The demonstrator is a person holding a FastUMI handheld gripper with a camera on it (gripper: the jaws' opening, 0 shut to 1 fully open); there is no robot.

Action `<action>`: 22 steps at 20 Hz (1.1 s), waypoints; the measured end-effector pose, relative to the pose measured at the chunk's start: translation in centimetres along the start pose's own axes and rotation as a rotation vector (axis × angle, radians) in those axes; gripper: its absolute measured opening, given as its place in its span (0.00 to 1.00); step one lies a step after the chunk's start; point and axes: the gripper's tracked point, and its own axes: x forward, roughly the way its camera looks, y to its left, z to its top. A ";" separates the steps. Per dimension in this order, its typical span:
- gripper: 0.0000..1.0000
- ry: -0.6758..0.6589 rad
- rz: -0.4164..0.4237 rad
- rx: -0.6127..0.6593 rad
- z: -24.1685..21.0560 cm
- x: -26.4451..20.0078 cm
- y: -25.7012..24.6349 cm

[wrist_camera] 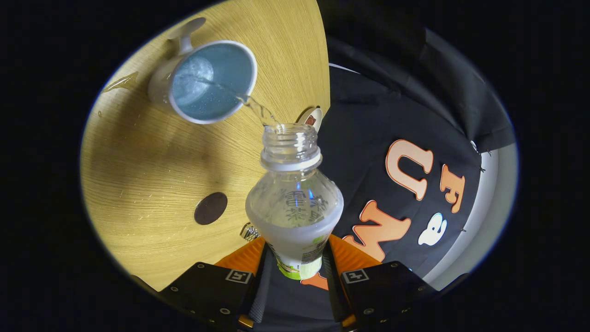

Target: Take the bottle from table, then pour the juice into the cup, finally place the bottle on the coaster

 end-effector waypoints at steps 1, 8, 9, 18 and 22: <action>0.57 -0.002 0.000 -0.006 0.0 0.1 -0.1; 0.56 -0.016 -0.008 -0.054 0.0 0.3 -0.6; 0.56 -0.018 -0.005 -0.062 0.0 0.4 -0.6; 0.56 -0.047 -0.018 -0.145 0.5 0.4 -1.5; 0.56 -0.060 -0.041 -0.190 0.8 0.3 -2.0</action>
